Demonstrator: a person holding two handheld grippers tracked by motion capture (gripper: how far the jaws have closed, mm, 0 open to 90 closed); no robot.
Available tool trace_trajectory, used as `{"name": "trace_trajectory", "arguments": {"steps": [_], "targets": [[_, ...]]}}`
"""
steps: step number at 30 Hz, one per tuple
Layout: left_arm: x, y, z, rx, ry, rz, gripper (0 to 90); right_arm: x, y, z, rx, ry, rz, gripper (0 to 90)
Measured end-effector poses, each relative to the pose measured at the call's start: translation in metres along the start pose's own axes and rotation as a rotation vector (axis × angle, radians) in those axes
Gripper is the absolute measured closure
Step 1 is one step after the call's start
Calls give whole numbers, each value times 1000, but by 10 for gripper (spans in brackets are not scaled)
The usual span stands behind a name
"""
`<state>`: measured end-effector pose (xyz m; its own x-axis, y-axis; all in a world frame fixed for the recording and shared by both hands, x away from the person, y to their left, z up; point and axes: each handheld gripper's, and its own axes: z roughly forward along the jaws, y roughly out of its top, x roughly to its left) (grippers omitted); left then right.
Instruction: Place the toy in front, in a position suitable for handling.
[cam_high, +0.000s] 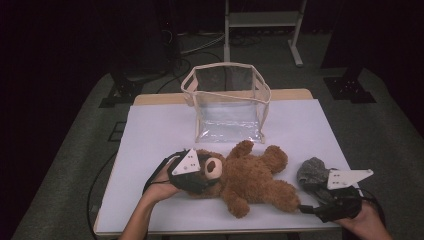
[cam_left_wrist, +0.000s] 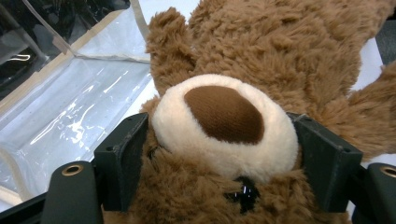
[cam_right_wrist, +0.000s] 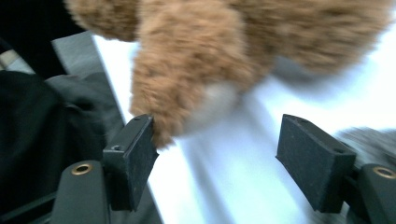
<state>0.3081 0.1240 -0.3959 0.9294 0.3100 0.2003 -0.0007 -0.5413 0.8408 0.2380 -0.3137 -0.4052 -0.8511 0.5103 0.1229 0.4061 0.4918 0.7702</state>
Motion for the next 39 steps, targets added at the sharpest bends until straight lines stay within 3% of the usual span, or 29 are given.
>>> {"name": "trace_trajectory", "arguments": {"steps": [4, 7, 11, 16, 21, 26, 29, 33, 36, 39], "targets": [[-2, -1, -2, 1, -11, 9, 228, -21, -4, -18, -33, -72, 42, 290], [-3, 0, -4, 5, -21, 20, 215, -41, -6, -24, -20, -149, 72, 312], [-3, 2, -7, 8, -24, 26, 198, -69, -9, -16, 23, -198, 105, 338], [0, 2, -18, -3, -17, 18, 168, -88, -10, 3, 67, -199, 128, 364], [6, -7, -23, 17, -2, -31, 109, -92, -11, 18, 93, -208, 119, 394], [10, -16, -18, 10, -30, -74, 103, -87, -16, 24, 110, -232, 89, 508], [10, -19, -16, 17, -42, -88, 105, -87, -20, 24, 89, -224, 101, 583], [6, -20, -15, 28, -61, -78, 132, -90, -22, 21, 82, -208, 123, 719], [3, -20, -15, 40, -62, -61, 142, -91, -19, 19, 72, -191, 127, 736], [2, -19, -14, 42, -62, -61, 157, -84, -7, 10, 11, -143, 114, 736]]}}
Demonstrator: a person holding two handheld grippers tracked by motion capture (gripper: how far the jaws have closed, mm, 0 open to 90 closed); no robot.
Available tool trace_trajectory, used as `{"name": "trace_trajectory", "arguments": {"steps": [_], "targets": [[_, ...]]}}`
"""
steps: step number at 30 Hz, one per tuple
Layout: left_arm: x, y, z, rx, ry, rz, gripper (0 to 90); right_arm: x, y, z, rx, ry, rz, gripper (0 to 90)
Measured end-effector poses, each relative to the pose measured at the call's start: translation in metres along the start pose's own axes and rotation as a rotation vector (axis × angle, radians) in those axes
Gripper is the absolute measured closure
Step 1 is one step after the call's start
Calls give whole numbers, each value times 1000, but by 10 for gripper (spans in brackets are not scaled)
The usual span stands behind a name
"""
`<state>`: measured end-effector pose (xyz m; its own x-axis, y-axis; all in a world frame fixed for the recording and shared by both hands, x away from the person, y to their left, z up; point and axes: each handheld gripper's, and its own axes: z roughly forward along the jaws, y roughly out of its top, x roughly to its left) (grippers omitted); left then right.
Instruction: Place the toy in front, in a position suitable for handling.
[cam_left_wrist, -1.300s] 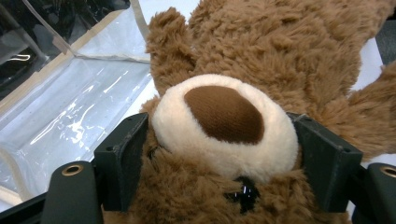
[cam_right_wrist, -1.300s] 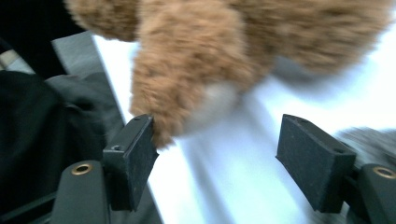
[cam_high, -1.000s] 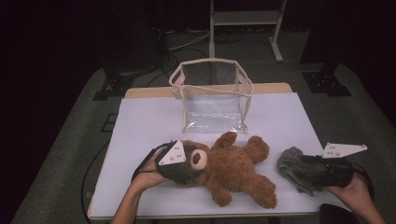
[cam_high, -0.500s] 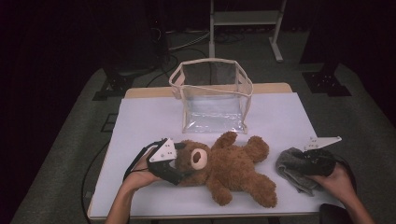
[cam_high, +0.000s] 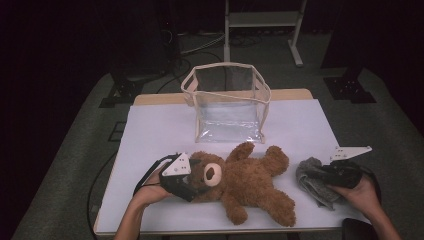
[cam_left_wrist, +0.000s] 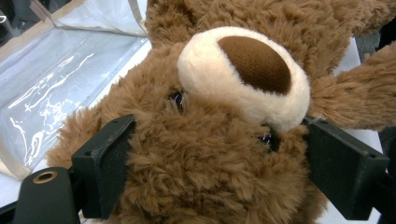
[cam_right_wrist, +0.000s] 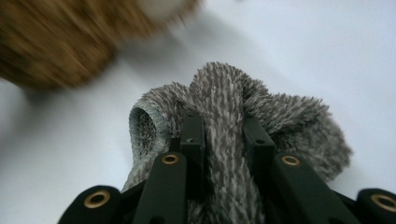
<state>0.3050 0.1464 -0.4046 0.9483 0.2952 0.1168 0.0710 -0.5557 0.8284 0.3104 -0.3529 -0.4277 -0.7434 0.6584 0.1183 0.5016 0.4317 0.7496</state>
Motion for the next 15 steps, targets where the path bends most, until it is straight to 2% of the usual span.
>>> {"name": "trace_trajectory", "arguments": {"steps": [3, 8, 12, 15], "targets": [[0, 1, 1, -1, 4, -7, 158, 15, 22, -14, -70, 55, -46, 736], [-1, 2, 2, -1, 21, -10, 157, 52, 66, -24, -120, 145, -173, 736], [0, 5, 3, -1, 32, -15, 156, 84, 99, -13, -121, 214, -283, 735], [0, 6, 5, -6, 39, -24, 156, 105, 120, 7, -86, 247, -359, 735]]}}
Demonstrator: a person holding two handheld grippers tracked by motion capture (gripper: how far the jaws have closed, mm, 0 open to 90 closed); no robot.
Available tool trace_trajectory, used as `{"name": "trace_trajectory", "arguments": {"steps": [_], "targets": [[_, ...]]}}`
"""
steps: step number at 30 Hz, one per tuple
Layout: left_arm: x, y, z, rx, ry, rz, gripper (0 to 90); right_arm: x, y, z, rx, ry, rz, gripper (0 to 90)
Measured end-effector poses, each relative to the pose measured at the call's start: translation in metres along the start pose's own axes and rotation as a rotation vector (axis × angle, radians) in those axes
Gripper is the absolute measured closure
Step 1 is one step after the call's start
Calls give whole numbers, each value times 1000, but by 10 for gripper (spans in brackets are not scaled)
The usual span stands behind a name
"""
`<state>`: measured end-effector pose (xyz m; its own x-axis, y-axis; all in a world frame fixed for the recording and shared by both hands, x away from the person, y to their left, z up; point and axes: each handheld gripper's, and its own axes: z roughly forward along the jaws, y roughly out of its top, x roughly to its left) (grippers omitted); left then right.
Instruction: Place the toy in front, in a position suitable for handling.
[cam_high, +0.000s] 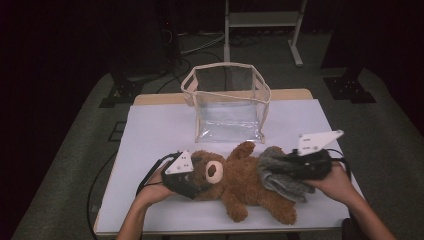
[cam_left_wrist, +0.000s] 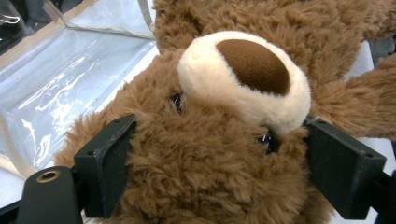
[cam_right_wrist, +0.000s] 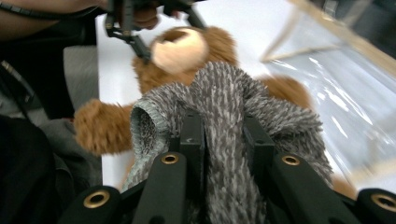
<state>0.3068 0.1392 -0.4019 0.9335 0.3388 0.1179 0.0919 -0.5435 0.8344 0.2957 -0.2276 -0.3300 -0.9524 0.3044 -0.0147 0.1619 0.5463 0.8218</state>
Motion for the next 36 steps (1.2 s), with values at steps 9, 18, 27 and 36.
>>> {"name": "trace_trajectory", "arguments": {"steps": [9, 18, 27, 36], "targets": [[-2, 2, 1, 4, 12, 10, 155, 10, 36, 85, 136, 69, -130, 732], [3, 2, -8, -22, 39, 9, 82, 5, 16, 61, 89, 23, -92, 733], [0, -1, -5, -7, -3, 10, 296, 1, -6, 28, 95, -16, -28, 733], [-1, 0, -3, 1, 4, 13, 299, 10, 21, 56, 116, 23, -103, 733]]}}
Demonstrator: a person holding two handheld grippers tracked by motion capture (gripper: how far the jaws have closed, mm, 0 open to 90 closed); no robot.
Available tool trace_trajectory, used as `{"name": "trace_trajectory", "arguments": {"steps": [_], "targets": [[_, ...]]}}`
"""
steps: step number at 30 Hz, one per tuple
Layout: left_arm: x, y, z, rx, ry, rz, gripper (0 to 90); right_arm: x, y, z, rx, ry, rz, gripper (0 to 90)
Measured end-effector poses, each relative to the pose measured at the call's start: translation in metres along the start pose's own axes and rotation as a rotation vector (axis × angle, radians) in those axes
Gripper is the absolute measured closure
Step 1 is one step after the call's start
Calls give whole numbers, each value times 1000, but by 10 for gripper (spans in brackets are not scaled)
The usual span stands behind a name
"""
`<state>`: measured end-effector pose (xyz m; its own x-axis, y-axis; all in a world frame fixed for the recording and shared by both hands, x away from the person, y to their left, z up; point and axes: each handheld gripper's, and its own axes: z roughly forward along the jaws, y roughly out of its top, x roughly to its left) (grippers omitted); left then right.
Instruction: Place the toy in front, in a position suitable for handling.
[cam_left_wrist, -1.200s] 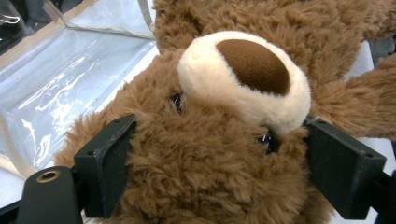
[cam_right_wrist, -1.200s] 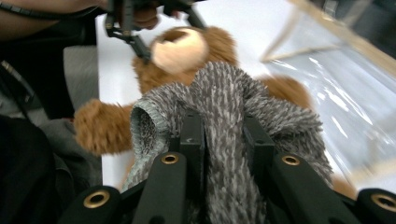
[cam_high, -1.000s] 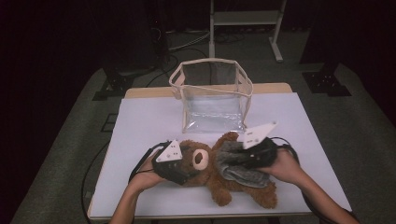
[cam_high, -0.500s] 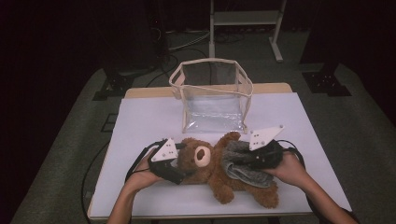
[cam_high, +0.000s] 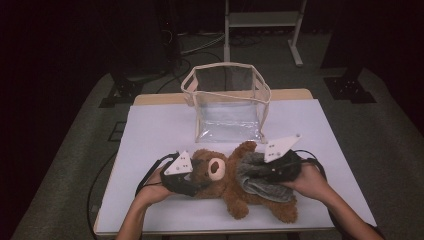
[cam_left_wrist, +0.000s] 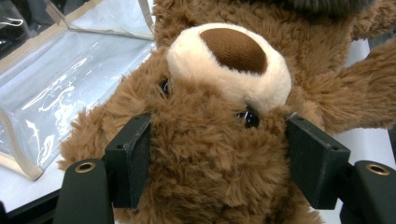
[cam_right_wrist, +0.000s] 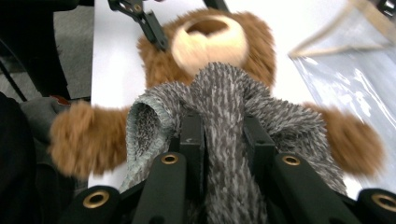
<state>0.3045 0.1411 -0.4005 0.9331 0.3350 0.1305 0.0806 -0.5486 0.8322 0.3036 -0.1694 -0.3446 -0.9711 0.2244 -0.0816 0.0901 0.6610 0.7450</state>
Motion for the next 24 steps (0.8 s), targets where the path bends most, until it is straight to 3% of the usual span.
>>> {"name": "trace_trajectory", "arguments": {"steps": [5, 8, 21, 24], "targets": [[-1, 0, -1, 13, 1, 11, 296, 6, 19, 34, 30, 59, -48, 733], [0, 0, -1, 13, 2, 12, 288, 10, 20, 41, 32, 73, -54, 733], [-1, 5, -1, 16, 15, 3, 289, 21, -11, 2, 12, 77, -7, 738], [-1, 6, 0, 15, 12, 0, 295, 21, -11, -5, 10, 76, 6, 737]]}}
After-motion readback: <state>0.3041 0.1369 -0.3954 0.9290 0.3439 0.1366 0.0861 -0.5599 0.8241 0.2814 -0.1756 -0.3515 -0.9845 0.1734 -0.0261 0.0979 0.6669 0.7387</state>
